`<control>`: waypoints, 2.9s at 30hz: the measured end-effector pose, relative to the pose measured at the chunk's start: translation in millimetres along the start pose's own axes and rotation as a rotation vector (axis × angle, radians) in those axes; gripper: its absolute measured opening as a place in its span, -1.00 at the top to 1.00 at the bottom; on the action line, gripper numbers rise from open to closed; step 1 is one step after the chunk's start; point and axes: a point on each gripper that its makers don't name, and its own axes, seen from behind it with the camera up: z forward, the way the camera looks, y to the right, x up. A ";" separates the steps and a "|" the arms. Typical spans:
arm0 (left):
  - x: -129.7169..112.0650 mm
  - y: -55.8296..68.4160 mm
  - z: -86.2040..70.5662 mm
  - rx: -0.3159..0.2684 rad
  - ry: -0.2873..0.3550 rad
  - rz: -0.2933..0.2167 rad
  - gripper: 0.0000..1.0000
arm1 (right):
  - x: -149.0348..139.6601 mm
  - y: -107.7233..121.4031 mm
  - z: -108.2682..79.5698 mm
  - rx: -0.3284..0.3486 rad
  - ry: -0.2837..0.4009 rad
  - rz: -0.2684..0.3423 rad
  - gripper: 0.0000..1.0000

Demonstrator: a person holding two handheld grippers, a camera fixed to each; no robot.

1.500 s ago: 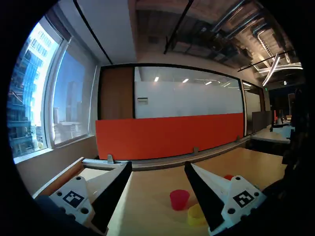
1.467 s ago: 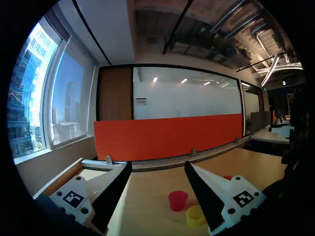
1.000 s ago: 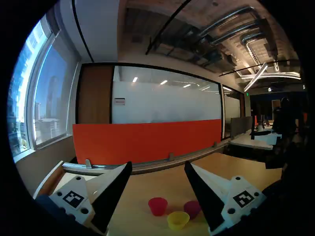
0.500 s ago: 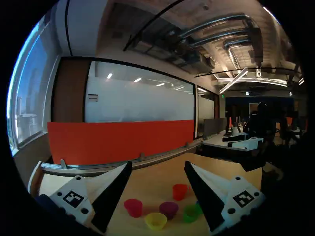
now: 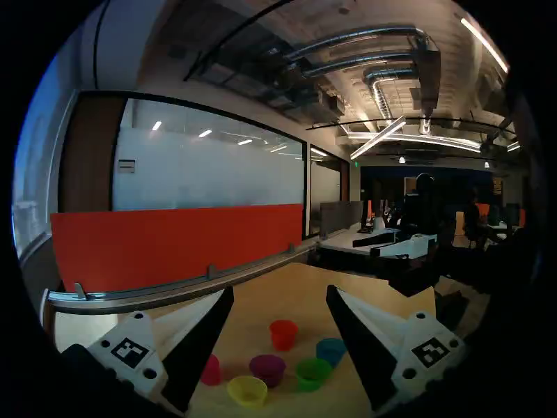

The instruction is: Pour water

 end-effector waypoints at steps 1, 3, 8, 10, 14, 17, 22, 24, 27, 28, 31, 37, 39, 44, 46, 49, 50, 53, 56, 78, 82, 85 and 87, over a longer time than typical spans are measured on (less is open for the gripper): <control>-1.9 2.0 1.2 -0.012 -0.006 -0.001 -0.98 | -2.1 -0.6 0.0 0.004 -0.009 -0.005 -1.00; -5.5 5.7 3.2 -0.032 -0.017 -0.003 -0.97 | -6.0 -1.9 -0.1 0.011 -0.025 -0.015 -1.00; -17.9 15.9 7.2 -0.087 -0.048 0.002 -0.98 | -20.7 -7.7 -1.5 0.037 -0.074 -0.036 -1.00; -23.9 18.1 9.0 -0.102 -0.062 0.006 -0.98 | -26.7 -9.5 -1.8 0.046 -0.092 -0.047 -1.00; -38.1 20.6 11.7 -0.122 -0.092 0.017 -0.98 | -37.2 -13.5 -2.3 0.067 -0.123 -0.073 -1.00; -48.1 23.4 12.8 -0.139 -0.110 0.023 -0.97 | -44.1 -15.6 -1.8 0.078 -0.139 -0.086 -1.00; -66.8 28.3 15.5 -0.163 -0.140 0.026 -0.98 | -58.5 -16.9 1.3 0.093 -0.170 -0.096 -1.00; -76.4 29.2 17.2 -0.170 -0.155 0.028 -0.98 | -65.2 -15.9 3.5 0.093 -0.183 -0.100 -1.00; -92.3 28.5 19.5 -0.171 -0.183 0.030 -0.97 | -74.8 -15.4 6.6 0.097 -0.199 -0.110 -1.00; -97.5 29.0 19.9 -0.173 -0.193 0.032 -0.97 | -78.6 -15.2 7.4 0.099 -0.206 -0.115 -1.00; -113.6 31.2 21.5 -0.182 -0.224 0.036 -0.97 | -89.9 -14.9 9.7 0.105 -0.227 -0.129 -1.00; -143.9 38.9 26.3 -0.205 -0.290 0.053 -0.98 | -108.1 -16.9 14.8 0.122 -0.258 -0.150 -1.00; -153.0 41.2 27.7 -0.213 -0.311 0.061 -0.98 | -113.1 -17.6 16.5 0.129 -0.265 -0.152 -1.00; -169.9 45.7 31.0 -0.232 -0.352 0.075 -0.97 | -127.3 -15.2 20.0 0.142 -0.284 -0.150 -1.00; -175.9 47.9 32.1 -0.239 -0.366 0.078 -0.98 | -134.0 -14.3 20.8 0.148 -0.294 -0.148 -1.00; -185.6 52.6 33.4 -0.253 -0.387 0.080 -0.98 | -145.0 -14.5 21.2 0.161 -0.309 -0.144 -1.00; -189.2 54.5 33.8 -0.259 -0.394 0.079 -0.98 | -148.7 -15.0 21.2 0.167 -0.314 -0.143 -1.00; -199.5 59.7 34.8 -0.275 -0.415 0.080 -0.98 | -159.1 -14.5 22.0 0.173 -0.328 -0.140 -1.00; -210.6 63.3 35.6 -0.287 -0.438 0.083 -0.98 | -170.3 -13.3 22.8 0.176 -0.343 -0.131 -1.00; -267.0 71.7 44.0 -0.307 -0.551 0.112 -0.98 | -230.5 -13.0 24.3 0.205 -0.454 -0.180 -1.00; -273.4 71.7 47.8 -0.304 -0.563 0.113 -0.98 | -239.5 -14.1 25.7 0.216 -0.469 -0.185 -1.00; -278.1 72.3 50.5 -0.304 -0.571 0.112 -0.98 | -246.1 -14.5 26.7 0.222 -0.480 -0.188 -1.00; -280.6 72.7 52.5 -0.304 -0.573 0.112 -0.98 | -250.4 -13.9 27.5 0.225 -0.486 -0.191 -1.00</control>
